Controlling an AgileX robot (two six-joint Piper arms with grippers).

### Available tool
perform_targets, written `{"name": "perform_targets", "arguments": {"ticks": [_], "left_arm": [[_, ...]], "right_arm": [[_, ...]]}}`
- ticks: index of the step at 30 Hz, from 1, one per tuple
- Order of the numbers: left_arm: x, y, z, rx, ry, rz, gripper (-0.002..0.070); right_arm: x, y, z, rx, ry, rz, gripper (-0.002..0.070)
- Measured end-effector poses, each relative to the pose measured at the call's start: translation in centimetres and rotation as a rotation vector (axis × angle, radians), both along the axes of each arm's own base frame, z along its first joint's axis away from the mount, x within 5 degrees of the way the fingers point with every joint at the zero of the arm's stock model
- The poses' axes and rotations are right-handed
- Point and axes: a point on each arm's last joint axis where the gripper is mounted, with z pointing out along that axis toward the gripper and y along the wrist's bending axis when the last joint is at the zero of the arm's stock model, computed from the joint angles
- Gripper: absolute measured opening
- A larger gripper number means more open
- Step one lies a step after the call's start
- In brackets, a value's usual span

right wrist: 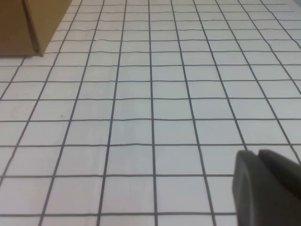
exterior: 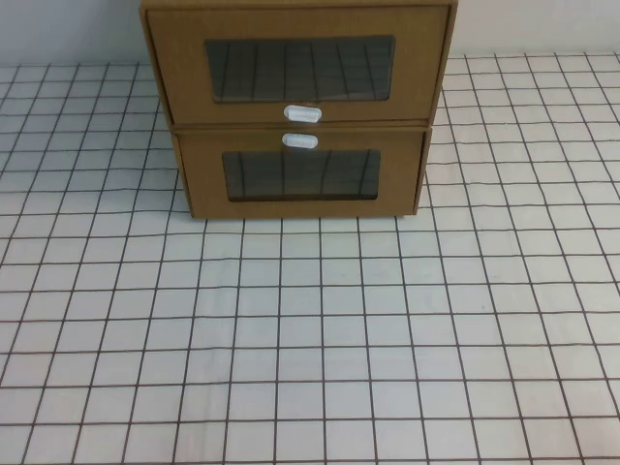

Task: Open the shoe box
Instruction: 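Pull the top drawer of the cardboard box fully open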

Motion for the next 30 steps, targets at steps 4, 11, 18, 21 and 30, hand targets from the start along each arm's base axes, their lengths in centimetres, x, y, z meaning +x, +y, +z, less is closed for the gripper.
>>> {"name": "perform_targets", "arguments": {"ticks": [4,11,18,21,30], "left_arm": [[0.00,0.00,0.00,0.000,0.000,0.000,-0.0002],[0.02,0.00,0.07,0.000,-0.008,0.000,-0.0002],[0.04,0.00,0.13,-0.001,-0.015,0.000,-0.0002],[0.04,0.00,0.13,-0.001,-0.015,0.000,-0.0002],[0.05,0.00,0.15,-0.001,-0.018,0.000,-0.0002]], "right_arm": [[0.00,0.00,0.00,0.000,0.000,0.000,-0.0013],[0.00,0.00,0.00,0.000,0.000,0.000,-0.0013],[0.00,0.00,0.00,0.000,0.000,0.000,-0.0013],[0.00,0.00,0.00,0.000,0.000,0.000,-0.0013],[0.00,0.00,0.00,0.000,0.000,0.000,-0.0014]]}}
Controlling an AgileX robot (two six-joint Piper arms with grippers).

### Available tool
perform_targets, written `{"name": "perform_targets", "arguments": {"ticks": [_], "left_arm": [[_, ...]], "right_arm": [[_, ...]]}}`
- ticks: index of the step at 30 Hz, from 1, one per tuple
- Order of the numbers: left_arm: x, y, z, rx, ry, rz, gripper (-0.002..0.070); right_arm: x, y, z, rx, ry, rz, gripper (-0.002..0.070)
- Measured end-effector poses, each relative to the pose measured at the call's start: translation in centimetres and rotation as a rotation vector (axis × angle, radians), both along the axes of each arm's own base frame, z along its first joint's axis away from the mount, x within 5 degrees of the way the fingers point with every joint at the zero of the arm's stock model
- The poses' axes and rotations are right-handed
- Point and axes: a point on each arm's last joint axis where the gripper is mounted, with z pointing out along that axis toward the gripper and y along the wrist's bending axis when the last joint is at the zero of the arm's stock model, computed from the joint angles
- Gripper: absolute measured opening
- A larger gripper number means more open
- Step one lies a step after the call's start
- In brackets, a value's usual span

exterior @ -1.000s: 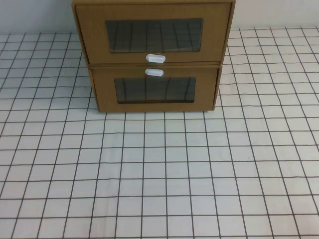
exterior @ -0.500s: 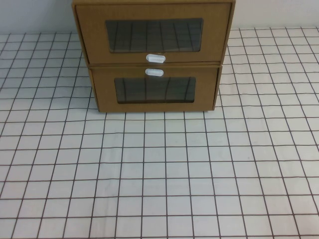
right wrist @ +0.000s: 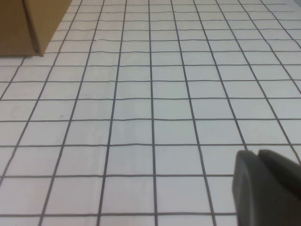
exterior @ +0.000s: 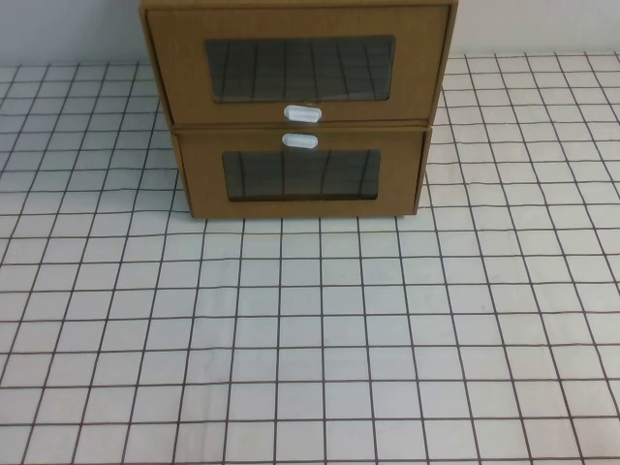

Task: Open the shoe box
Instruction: 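Pull the top drawer of the cardboard box fully open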

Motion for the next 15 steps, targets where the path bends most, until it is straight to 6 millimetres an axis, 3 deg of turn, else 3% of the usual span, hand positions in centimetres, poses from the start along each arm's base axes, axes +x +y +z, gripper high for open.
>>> {"name": "perform_targets", "arguments": {"ticks": [9,15], "left_arm": [[0.1,-0.1,0.3,-0.069,-0.031,0.011,-0.0002],[0.3,-0.6,1.6,-0.577,-0.132,0.064,-0.0002]], "right_arm": [[0.0,0.0,0.0,0.000,0.000,0.000,-0.0013],[0.0,0.0,0.0,0.000,0.000,0.000,-0.0014]]}}
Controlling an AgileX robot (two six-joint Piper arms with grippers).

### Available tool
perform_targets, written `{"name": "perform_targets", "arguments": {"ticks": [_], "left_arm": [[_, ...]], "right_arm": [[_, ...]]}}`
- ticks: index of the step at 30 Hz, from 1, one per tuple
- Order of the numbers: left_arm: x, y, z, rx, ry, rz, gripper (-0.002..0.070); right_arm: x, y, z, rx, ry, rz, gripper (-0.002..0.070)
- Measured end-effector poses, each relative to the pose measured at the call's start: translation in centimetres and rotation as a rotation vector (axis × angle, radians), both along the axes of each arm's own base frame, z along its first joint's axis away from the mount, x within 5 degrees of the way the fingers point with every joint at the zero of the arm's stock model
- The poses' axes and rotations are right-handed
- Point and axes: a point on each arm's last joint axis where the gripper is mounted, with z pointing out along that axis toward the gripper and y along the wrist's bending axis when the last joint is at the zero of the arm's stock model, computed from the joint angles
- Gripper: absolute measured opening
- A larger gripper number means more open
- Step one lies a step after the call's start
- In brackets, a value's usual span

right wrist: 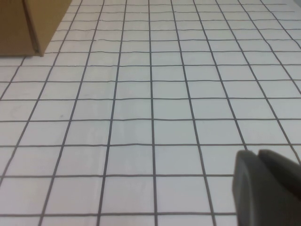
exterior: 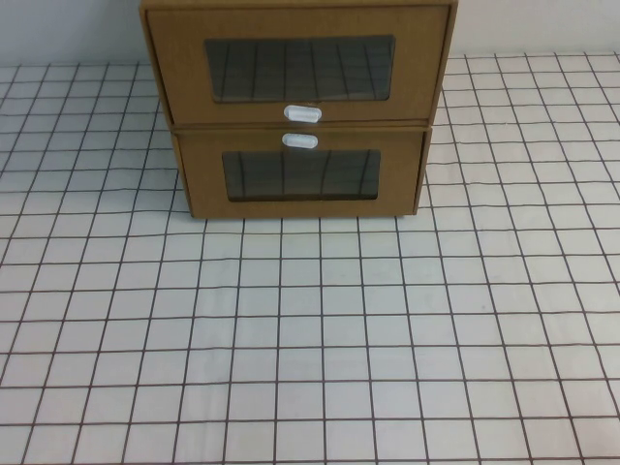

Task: Open the shoe box
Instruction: 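Pull the top drawer of the cardboard box fully open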

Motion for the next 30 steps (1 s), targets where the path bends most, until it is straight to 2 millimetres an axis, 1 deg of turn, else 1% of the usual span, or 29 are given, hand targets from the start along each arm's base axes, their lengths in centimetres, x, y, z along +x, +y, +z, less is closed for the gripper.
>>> {"name": "perform_targets", "arguments": {"ticks": [2,7,9,11,13,15,18,20,21,24,27,30], "left_arm": [[0.0,0.0,0.3,-0.087,-0.028,0.010,-0.0002],[0.1,0.2,0.9,-0.130,-0.083,0.028,-0.0002],[0.1,0.1,0.7,-0.142,-0.066,0.023,-0.0002],[-0.1,-0.2,1.4,-0.139,-0.029,-0.005,-0.0002],[-0.1,-0.5,2.9,-0.101,0.015,-0.048,-0.0002],[0.0,-0.9,5.2,-0.035,0.063,-0.109,-0.0002],[1.1,-1.6,8.4,0.076,0.165,-0.202,-0.0002],[2.5,-2.1,10.7,0.164,0.233,-0.273,-0.0002],[3.4,-2.3,11.4,0.199,0.261,-0.300,-0.0002],[6.4,-3.2,15.0,0.293,0.231,-0.386,-0.0002],[10.1,-4.3,18.5,0.355,0.166,-0.471,-0.0002],[14.5,-5.5,21.9,0.383,0.138,-0.563,-0.0002]], "right_arm": [[0.0,0.0,0.0,0.000,0.000,0.000,-0.0013],[0.0,0.0,0.0,0.000,0.000,0.000,-0.0013],[0.0,0.0,0.0,0.000,0.000,0.000,-0.0014],[0.0,0.0,0.0,0.000,0.000,0.000,-0.0013],[0.0,0.0,0.0,0.000,0.000,0.000,-0.0014],[0.0,0.0,0.0,0.000,0.000,0.000,-0.0014],[0.0,0.0,0.0,0.000,0.000,0.000,-0.0014],[0.0,0.0,0.0,0.000,0.000,0.000,-0.0013],[0.0,0.0,0.0,0.000,0.000,0.000,-0.0013],[0.0,0.0,0.0,0.000,0.000,0.000,-0.0013],[0.0,0.0,0.0,0.000,0.000,0.000,-0.0013],[0.0,0.0,0.0,0.000,0.000,0.000,-0.0013]]}}
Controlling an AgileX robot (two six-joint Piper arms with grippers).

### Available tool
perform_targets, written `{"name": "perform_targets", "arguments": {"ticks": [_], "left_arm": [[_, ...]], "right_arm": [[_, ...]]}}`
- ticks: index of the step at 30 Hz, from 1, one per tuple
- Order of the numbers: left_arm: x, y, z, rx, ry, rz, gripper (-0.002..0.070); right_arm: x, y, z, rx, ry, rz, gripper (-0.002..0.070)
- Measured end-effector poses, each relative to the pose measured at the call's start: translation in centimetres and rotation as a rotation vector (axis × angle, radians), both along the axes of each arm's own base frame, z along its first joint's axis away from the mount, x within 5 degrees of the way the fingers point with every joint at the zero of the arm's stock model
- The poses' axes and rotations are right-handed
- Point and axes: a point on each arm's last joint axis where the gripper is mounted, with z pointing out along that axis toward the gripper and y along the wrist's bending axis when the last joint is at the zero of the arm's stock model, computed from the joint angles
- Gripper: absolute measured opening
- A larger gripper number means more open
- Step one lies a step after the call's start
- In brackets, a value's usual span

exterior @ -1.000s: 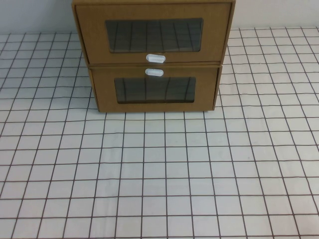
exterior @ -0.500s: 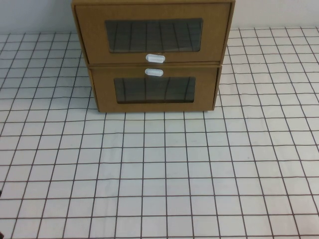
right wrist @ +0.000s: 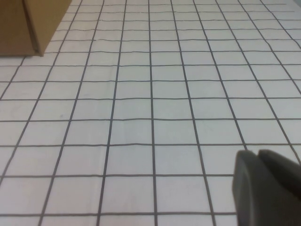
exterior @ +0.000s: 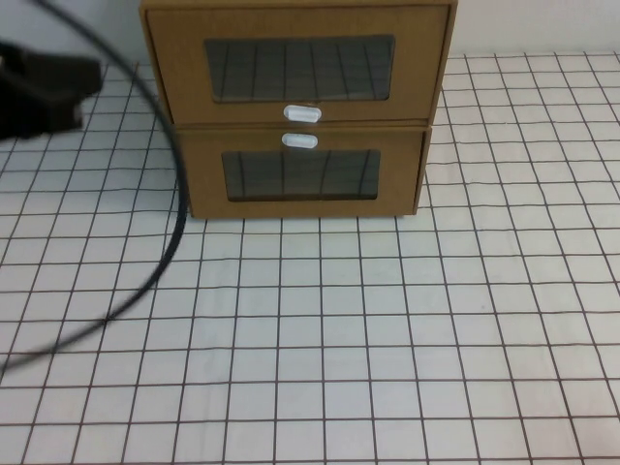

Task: Open the shoe box
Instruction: 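Pull the top drawer of the cardboard box fully open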

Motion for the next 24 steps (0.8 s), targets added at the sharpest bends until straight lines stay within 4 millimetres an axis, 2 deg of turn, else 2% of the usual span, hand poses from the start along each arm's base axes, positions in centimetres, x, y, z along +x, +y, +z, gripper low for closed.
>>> {"name": "perform_targets", "arguments": {"ticks": [2,5,8,11,14,17,21,24], "left_arm": [[3.9,-1.0,1.8,0.013,0.015,-0.074,-0.0002],[8.6,-2.1,4.7,0.023,-0.008,-0.161,-0.0002],[13.0,-3.2,6.6,0.020,-0.023,-0.230,-0.0002],[16.9,-4.4,7.5,0.015,-0.023,-0.287,-0.0002],[20.2,-6.3,7.0,0.023,-0.010,-0.344,-0.0002],[22.2,-8.4,4.9,0.088,0.026,-0.337,-0.0002],[23.2,-10.8,2.3,0.166,0.076,-0.354,-0.0002],[23.4,-11.6,1.5,0.180,0.095,-0.369,-0.0002]], "right_arm": [[0.0,0.0,0.0,0.000,0.000,0.000,-0.0014],[0.0,0.0,0.0,0.000,0.000,0.000,-0.0014],[0.0,0.0,0.0,0.000,0.000,0.000,-0.0013],[0.0,0.0,0.0,0.000,0.000,0.000,-0.0013],[0.0,0.0,0.0,0.000,0.000,0.000,-0.0013],[0.0,0.0,0.0,0.000,0.000,0.000,-0.0014],[0.0,0.0,0.0,0.000,0.000,0.000,-0.0014],[0.0,0.0,0.0,0.000,0.000,0.000,-0.0014]]}}
